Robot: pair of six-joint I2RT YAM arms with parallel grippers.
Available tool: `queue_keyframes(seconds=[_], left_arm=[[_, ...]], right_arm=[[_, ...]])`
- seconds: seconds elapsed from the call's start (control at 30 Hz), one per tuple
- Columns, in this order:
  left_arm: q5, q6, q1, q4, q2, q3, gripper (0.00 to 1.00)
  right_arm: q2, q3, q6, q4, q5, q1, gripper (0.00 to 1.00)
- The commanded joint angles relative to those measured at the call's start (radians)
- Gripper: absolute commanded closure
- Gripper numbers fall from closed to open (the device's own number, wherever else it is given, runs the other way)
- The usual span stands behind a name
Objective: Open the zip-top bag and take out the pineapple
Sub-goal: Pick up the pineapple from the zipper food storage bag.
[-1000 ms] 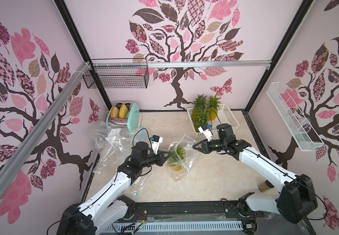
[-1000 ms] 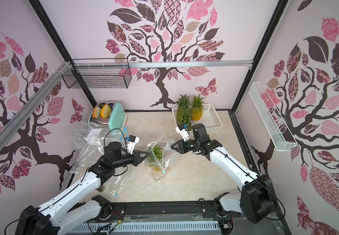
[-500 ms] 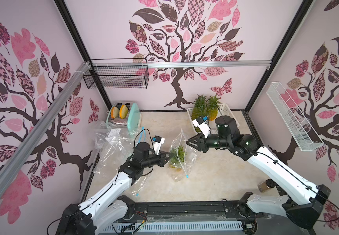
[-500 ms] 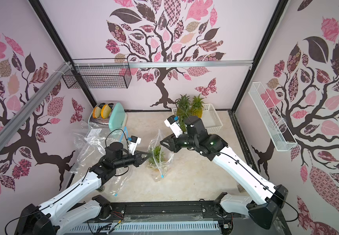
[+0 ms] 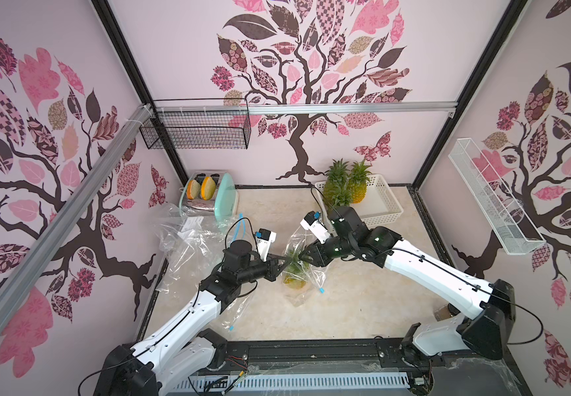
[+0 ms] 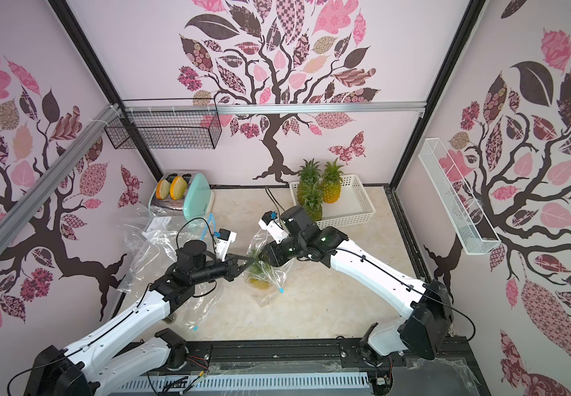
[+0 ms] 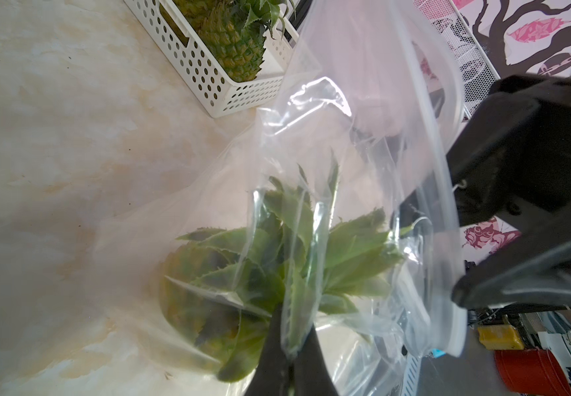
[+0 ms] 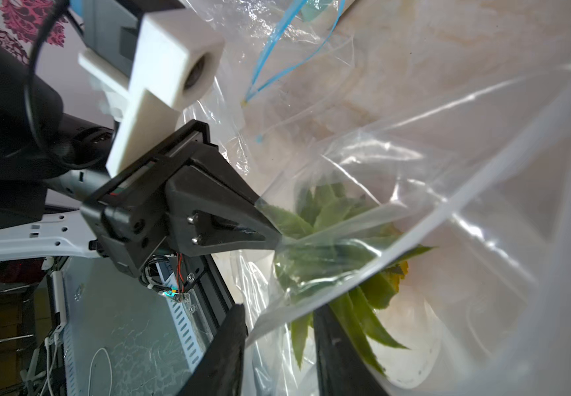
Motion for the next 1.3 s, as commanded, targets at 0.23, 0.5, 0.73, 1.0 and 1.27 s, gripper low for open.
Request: queue_keyframes(seconds=[0.23,0.5,0.73,1.0,1.27], left_arm=[[-0.009,0.005,-0.004,0.077,-0.006,-0.018,1.00],[-0.008,0.005,-0.003,0.081,-0.009,-0.025,1.00],[-0.008,0.008,-0.003,0.075,-0.013,-0.027,1.00],[-0.006,0.008,-0.004,0.083,-0.003,-0.025,1.00],[-0.002,0.005,-0.003,0.086,-0.003,-0.025,1.00]], right_arm=[[-0.034,0.004,-0.013,-0.046,0.131,-0.003,0.55],[-0.024,-0.008,-0.021,-0.036,0.186,-0.003,0.52],[-0.020,0.024,-0.020,-0.032,0.201,-0.003,0.51],[-0.077,0.059,0.018,0.034,0.002,-0.003,0.79],[-0.033,0.083,0.006,-0.026,0.107,-0.002,0.94]])
